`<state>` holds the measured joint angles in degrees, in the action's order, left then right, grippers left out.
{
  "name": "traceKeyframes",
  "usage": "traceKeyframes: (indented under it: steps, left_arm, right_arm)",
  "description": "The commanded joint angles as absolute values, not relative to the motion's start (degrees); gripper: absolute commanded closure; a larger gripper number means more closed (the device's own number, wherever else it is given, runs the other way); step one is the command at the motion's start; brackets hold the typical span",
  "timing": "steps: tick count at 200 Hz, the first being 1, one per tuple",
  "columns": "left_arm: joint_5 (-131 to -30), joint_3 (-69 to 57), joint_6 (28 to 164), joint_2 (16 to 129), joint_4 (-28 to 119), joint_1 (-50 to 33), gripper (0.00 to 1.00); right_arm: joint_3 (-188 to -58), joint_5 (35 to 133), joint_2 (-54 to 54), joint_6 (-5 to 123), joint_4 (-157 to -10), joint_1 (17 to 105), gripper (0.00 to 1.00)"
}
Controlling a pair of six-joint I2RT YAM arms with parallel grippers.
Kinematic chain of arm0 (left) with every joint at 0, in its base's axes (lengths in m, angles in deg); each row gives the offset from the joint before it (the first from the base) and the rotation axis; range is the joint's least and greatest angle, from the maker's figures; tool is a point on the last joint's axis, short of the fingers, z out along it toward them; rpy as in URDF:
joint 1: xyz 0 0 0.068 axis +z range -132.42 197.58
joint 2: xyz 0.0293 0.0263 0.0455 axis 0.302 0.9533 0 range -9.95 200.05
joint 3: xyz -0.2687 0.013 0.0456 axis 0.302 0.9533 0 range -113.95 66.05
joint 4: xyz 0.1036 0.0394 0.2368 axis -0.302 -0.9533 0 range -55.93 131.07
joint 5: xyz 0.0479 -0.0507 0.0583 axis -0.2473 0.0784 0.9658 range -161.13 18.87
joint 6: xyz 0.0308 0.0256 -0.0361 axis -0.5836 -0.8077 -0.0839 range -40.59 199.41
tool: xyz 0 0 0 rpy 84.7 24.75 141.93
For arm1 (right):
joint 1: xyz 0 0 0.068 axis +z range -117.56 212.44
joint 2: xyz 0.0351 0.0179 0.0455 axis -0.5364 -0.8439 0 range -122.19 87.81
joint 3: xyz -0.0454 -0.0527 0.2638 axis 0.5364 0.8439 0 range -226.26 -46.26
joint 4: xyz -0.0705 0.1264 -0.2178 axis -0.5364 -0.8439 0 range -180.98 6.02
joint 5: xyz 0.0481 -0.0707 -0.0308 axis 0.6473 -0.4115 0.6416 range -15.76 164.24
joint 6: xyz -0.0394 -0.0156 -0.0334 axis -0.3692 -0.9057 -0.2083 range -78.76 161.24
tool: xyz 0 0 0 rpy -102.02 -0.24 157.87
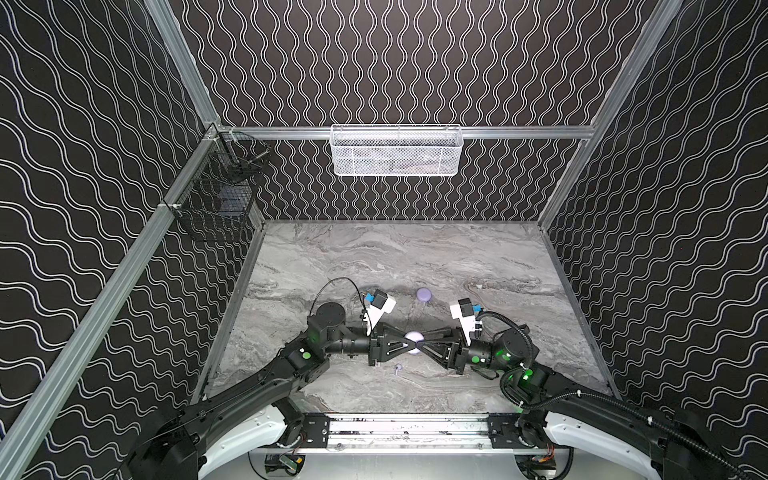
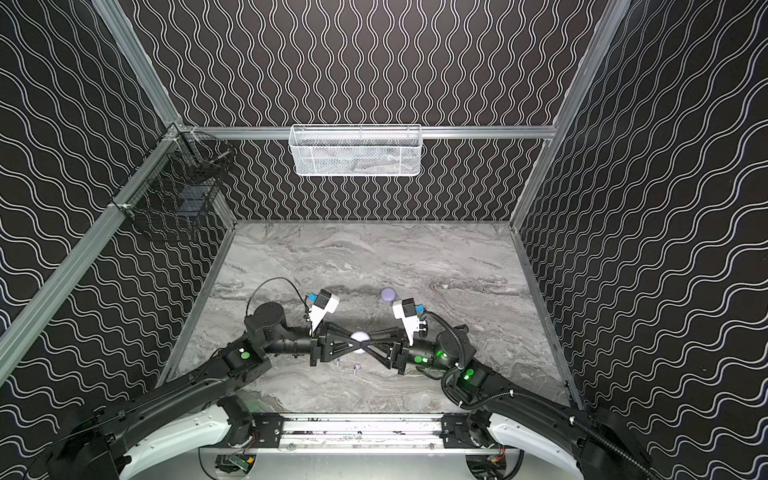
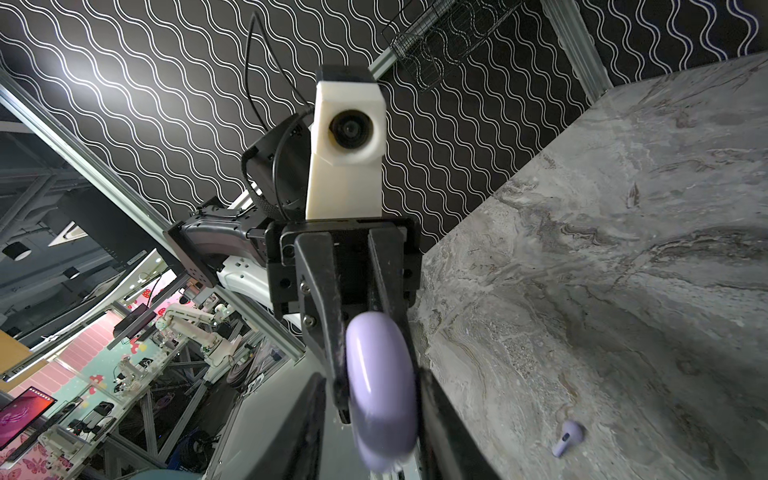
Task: Insert the wireless bluetooth earbuds into the charging case
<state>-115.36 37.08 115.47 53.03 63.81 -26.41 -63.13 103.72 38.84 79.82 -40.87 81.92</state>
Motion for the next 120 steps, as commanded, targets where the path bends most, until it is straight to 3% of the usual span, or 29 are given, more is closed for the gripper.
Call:
traceKeyframes:
  steps: [1, 51, 120]
  left_arm:
    - [-114.78, 37.05, 115.83, 53.16, 65.43, -26.36, 0.82]
    - [-115.19, 37.14, 116.14, 53.34, 66.25, -26.36, 0.8]
    - [-115.47, 37.22, 116.58, 53.08, 66.64, -26.36, 0.66]
  right_arm:
    - [-63.31, 105.71, 38.77, 81.17, -36.26, 81.92, 0.65]
    - [-62.71, 105.97, 38.13, 82.43, -34.57, 81.4, 0.74]
    - [-62.88, 105.56, 38.58, 82.45, -35.65, 81.16, 0.79]
